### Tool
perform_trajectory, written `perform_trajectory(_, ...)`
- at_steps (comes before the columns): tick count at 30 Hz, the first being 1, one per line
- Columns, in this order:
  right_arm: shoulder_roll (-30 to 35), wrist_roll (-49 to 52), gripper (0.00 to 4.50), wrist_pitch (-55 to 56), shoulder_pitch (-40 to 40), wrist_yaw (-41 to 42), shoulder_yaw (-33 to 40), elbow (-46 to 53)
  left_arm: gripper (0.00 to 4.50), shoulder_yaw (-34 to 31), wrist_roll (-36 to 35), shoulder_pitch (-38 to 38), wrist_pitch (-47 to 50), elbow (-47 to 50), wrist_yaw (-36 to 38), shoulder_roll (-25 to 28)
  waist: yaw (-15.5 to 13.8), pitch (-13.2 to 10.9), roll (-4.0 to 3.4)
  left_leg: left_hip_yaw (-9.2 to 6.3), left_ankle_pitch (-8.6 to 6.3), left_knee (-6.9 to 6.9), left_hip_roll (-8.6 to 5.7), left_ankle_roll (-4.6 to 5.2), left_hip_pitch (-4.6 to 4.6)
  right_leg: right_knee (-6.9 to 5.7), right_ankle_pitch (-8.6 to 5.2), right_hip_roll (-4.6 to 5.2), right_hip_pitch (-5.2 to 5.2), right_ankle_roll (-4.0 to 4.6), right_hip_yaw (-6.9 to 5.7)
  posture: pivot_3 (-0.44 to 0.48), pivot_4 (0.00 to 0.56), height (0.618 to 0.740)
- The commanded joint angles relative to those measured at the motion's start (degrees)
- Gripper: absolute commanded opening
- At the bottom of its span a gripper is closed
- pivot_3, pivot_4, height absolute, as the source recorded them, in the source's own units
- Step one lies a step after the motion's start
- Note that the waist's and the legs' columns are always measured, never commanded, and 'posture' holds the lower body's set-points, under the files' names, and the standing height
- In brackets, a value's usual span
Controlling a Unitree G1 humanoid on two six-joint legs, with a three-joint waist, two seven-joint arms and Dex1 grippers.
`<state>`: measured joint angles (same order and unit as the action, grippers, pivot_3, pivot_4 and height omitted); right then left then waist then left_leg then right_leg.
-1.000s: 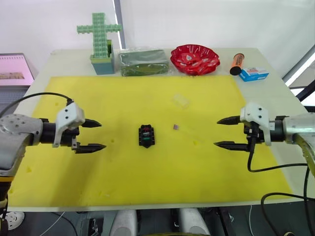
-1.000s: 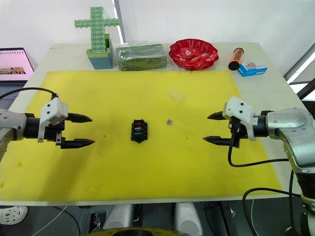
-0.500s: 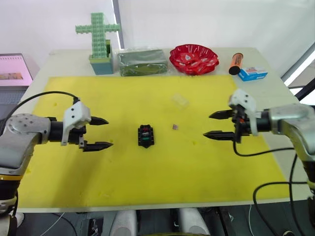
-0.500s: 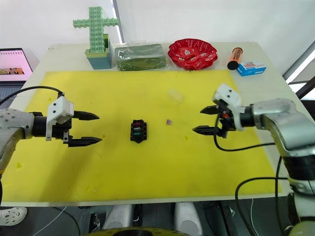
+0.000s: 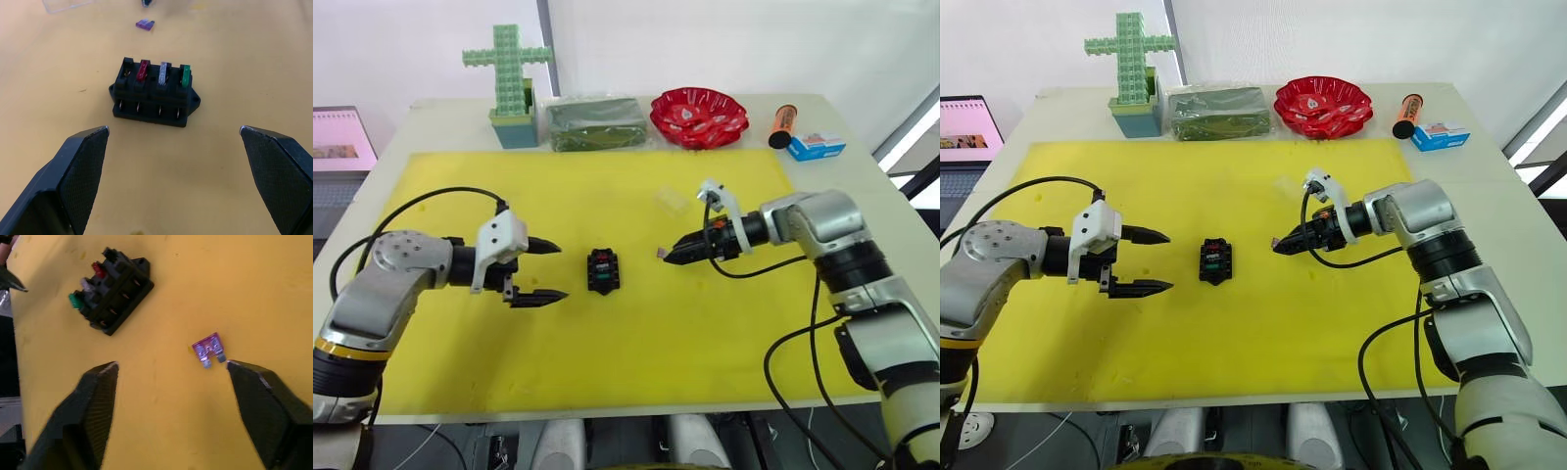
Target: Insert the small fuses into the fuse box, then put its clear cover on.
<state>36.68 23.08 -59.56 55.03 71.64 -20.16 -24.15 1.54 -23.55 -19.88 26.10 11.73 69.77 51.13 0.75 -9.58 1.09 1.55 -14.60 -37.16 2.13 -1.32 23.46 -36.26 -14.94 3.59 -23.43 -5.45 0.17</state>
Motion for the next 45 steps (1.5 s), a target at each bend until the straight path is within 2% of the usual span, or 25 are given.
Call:
perform_trajectory(1, -1.8, -3.1, 2.52, 4.6, 4.3, 2.4, -1.0, -5.8, 4.5, -0.2, -0.1, 0.3, 0.0, 2.0, -0.5, 0.1, 0.0, 0.0, 0.0, 0.0, 0.0, 0.0, 0.0, 0.0, 0.0, 0.0, 0.0, 0.0, 0.0, 0.0, 0.0, 0.0, 0.15, 0.74)
perform_trajectory(15, -7.5, -12.4, 2.52, 13.9, 9.6, 10.3, -3.9, -22.2, 4.5, -1.1, -0.4, 2.3, 0.7, 4.6, -1.9, 0.4, 0.1, 0.0, 0.0, 0.0, 0.0, -0.01, 0.0, 0.0, 0.0, -0.04, 0.0, -0.01, 0.0, 0.0, 0.0, 0.0, 0.15, 0.74)
perform_trajectory(32, -10.4, -17.3, 2.52, 14.4, 11.6, 14.5, -2.7, -29.5, 4.5, -0.3, 1.0, 2.2, -0.9, 4.3, -2.2, 0.3, 0.1, 0.0, -0.01, 0.0, 0.0, -0.01, 0.0, -0.01, -0.01, -0.04, 0.0, -0.01, 0.01, 0.0, 0.0, 0.0, 0.15, 0.74)
perform_trajectory(34, -10.9, -17.5, 2.21, 14.6, 12.4, 13.8, -1.8, -31.6, 4.5, -0.2, 1.1, 2.2, -1.1, 4.2, -2.2, 0.3, 0.1, 0.0, -0.01, 0.0, 0.0, -0.02, 0.0, -0.01, -0.02, -0.04, 0.0, -0.01, 0.01, 0.0, 0.0, 0.0, 0.15, 0.74)
perform_trajectory(36, -11.2, -18.1, 1.69, 14.9, 12.8, 13.8, -1.4, -32.8, 4.5, -0.2, 1.2, 2.2, -1.3, 4.2, -2.2, 0.3, 0.1, 0.0, -0.01, 0.0, 0.01, -0.01, 0.0, -0.01, -0.02, -0.04, 0.0, -0.01, 0.01, 0.0, 0.0, 0.0, 0.15, 0.74)
perform_trajectory(45, -11.7, -19.8, 1.69, 16.1, 14.0, 14.2, 0.0, -36.1, 4.5, 0.1, 1.7, 2.1, -1.9, 3.9, -2.3, -0.4, 0.1, 0.0, -0.01, 0.01, 0.01, -0.02, 0.0, -0.02, -0.02, -0.04, 0.0, 0.0, 0.01, 0.0, 0.0, 0.0, 0.15, 0.74)
